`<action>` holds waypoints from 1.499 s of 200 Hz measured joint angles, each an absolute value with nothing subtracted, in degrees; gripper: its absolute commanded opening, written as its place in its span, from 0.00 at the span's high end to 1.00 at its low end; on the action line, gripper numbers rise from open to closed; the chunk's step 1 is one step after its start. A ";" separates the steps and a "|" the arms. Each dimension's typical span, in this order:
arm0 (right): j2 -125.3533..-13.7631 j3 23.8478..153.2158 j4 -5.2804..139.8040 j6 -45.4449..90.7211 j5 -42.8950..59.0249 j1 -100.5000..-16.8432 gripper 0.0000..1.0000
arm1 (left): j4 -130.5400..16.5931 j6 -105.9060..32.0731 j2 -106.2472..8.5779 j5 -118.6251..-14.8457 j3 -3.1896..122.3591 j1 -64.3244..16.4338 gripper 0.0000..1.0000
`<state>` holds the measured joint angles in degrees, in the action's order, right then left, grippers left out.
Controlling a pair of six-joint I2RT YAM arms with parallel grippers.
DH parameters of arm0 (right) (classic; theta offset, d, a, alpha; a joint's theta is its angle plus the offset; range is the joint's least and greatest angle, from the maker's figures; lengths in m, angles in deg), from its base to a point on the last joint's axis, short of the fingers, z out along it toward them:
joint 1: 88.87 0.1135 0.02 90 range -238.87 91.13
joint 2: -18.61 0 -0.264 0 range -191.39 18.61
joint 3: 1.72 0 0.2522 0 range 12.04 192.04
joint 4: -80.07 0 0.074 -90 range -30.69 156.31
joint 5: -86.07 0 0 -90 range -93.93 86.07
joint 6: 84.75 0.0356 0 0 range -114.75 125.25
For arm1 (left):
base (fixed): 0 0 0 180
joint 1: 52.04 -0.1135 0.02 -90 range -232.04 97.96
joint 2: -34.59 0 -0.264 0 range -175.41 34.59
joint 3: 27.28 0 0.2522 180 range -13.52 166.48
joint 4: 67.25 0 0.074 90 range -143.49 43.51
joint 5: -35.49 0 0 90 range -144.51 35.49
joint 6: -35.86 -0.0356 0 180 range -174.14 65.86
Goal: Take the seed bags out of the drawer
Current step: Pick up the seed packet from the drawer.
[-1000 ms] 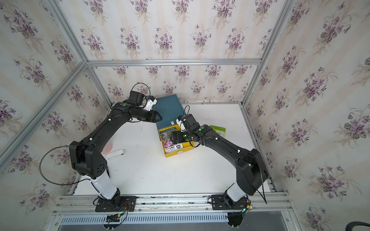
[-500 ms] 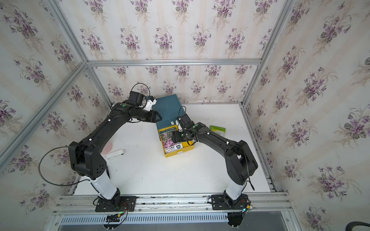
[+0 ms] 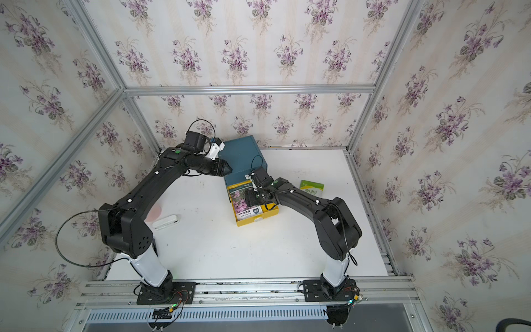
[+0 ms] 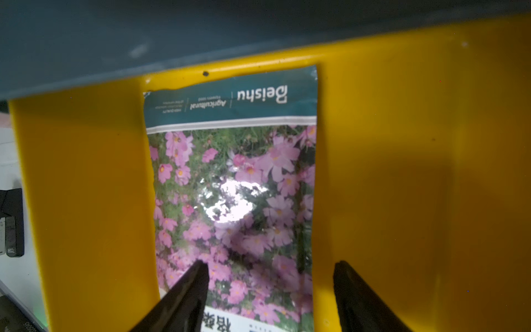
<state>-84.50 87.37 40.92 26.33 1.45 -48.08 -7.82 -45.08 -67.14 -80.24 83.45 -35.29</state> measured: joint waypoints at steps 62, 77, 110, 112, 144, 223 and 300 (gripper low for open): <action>-85.82 87.17 42.08 27.01 3.81 -48.08 0.42 | -7.38 -45.54 -67.25 -80.18 83.78 -35.29 0.36; -85.82 86.93 42.83 27.38 5.02 -48.08 0.47 | -7.30 -45.67 -67.29 -80.16 83.89 -35.29 0.36; -85.86 86.69 43.31 27.49 6.63 -48.23 0.56 | -7.19 -45.86 -67.29 -79.83 83.99 -35.29 0.37; -85.86 86.69 43.31 27.56 6.63 -48.23 0.57 | -7.19 -45.86 -67.29 -79.81 83.99 -35.29 0.36; -86.25 86.65 43.35 27.76 7.31 -48.19 0.67 | -6.97 -45.93 -67.29 -79.76 84.08 -35.31 0.36; -85.57 85.89 43.74 28.02 6.96 -48.51 0.87 | -6.55 -46.37 -67.29 -79.72 84.24 -35.33 0.36; -84.29 85.32 44.18 28.91 7.01 -48.76 1.00 | -6.44 -47.07 -67.29 -79.74 84.28 -35.36 0.36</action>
